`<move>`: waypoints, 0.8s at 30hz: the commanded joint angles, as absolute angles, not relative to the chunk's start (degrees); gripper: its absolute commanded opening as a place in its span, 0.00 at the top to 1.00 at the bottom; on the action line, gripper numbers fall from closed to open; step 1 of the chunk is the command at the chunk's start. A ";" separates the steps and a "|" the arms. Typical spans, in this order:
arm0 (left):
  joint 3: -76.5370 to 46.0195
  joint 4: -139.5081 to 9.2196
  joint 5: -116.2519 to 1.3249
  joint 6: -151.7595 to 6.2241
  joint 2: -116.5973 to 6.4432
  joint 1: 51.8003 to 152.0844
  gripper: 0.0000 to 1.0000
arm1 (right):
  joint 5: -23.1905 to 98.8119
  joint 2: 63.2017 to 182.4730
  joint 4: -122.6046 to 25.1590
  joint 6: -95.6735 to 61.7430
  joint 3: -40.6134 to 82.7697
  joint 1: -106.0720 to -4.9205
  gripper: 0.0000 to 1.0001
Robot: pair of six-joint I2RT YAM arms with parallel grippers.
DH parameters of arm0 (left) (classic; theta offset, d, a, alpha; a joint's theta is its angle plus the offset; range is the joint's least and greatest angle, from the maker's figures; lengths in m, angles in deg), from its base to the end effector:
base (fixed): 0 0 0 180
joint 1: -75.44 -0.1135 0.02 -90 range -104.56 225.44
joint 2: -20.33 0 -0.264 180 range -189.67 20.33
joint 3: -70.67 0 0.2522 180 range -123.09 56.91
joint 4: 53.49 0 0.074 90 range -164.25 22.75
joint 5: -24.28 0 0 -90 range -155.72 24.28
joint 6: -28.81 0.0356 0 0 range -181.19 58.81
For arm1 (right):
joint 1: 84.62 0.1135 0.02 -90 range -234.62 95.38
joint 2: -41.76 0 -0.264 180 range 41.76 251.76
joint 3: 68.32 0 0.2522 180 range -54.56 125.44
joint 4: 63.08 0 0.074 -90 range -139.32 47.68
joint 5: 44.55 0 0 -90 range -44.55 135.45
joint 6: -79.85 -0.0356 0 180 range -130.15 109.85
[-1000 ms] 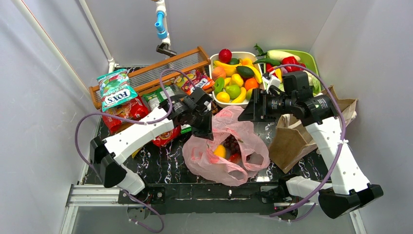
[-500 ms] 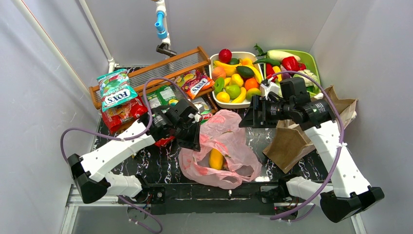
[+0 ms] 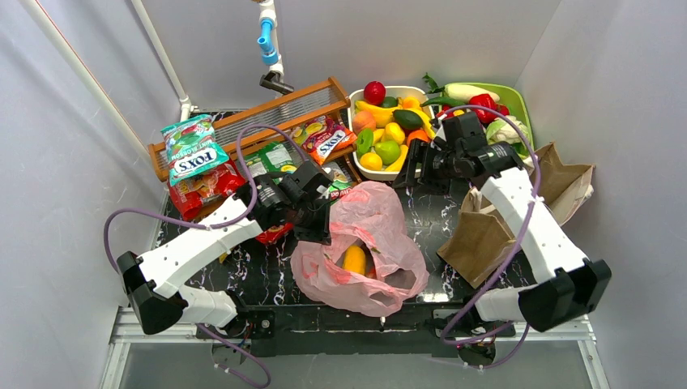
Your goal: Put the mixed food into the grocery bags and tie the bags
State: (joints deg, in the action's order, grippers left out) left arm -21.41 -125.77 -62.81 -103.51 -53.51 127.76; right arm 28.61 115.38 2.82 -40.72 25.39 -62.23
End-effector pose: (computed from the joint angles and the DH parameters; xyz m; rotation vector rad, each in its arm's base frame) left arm 0.1516 -0.1993 0.3573 0.2547 2.6582 -0.6831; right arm 0.2344 0.1077 0.3759 0.0281 2.4711 0.7734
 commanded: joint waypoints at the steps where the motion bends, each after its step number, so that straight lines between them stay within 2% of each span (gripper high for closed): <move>1: -20.43 -125.76 -64.48 -105.95 -53.39 127.92 1.00 | 42.11 118.79 5.26 -43.68 25.03 -62.04 0.22; 6: -19.56 -124.78 -64.87 -106.19 -52.69 127.92 1.00 | 55.87 116.24 7.63 -43.81 15.84 -62.88 0.21; 11: -19.50 -124.18 -64.74 -105.70 -53.28 127.93 1.00 | 61.16 110.86 10.40 -44.07 8.15 -71.51 0.20; 15: -20.02 -124.16 -64.52 -105.01 -53.67 127.94 1.00 | 59.04 104.77 9.68 -42.72 5.79 -83.06 0.19; 17: -19.84 -123.74 -64.50 -104.82 -53.81 127.95 1.00 | 57.19 103.40 8.94 -43.08 6.88 -85.77 0.19; 24: -19.95 -122.17 -63.71 -104.73 -55.25 127.94 1.00 | 46.00 111.07 5.38 -45.59 16.64 -86.12 0.19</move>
